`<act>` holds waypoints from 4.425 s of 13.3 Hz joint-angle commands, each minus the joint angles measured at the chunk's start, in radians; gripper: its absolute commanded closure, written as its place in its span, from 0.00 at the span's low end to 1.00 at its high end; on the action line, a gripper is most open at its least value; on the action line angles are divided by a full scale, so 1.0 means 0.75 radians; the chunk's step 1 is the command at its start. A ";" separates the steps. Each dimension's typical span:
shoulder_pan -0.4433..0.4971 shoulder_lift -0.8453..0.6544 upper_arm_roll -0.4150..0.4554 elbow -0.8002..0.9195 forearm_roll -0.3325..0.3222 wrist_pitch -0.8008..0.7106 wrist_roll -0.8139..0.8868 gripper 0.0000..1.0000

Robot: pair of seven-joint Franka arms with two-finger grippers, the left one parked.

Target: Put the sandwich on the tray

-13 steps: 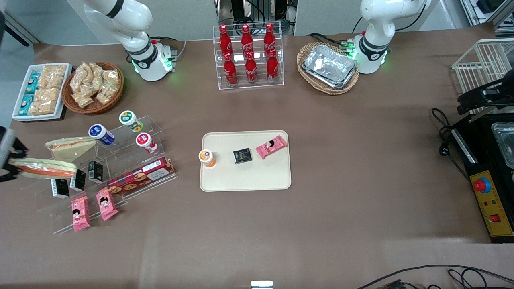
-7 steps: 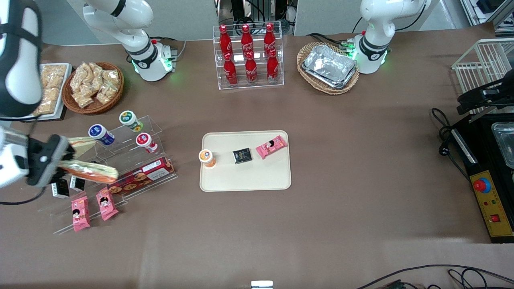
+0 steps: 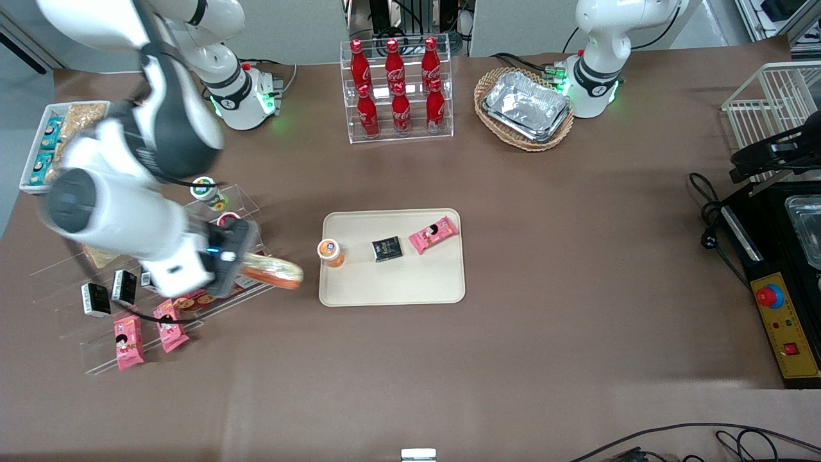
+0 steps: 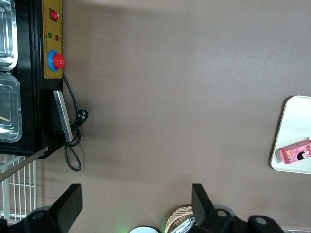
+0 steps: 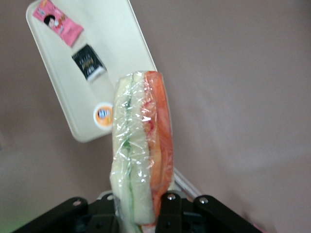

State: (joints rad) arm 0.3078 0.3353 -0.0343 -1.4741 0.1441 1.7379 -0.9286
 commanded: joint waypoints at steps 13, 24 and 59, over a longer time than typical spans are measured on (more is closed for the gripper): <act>0.428 0.381 -0.022 0.014 -0.100 0.511 -0.073 1.00; 0.467 0.516 -0.026 0.002 -0.123 0.622 -0.059 1.00; 0.230 -0.347 -0.032 0.008 0.055 -0.082 1.666 0.00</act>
State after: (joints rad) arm 0.4858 0.1114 -0.0663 -1.4437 0.1708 1.6808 0.0848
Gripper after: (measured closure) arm 0.000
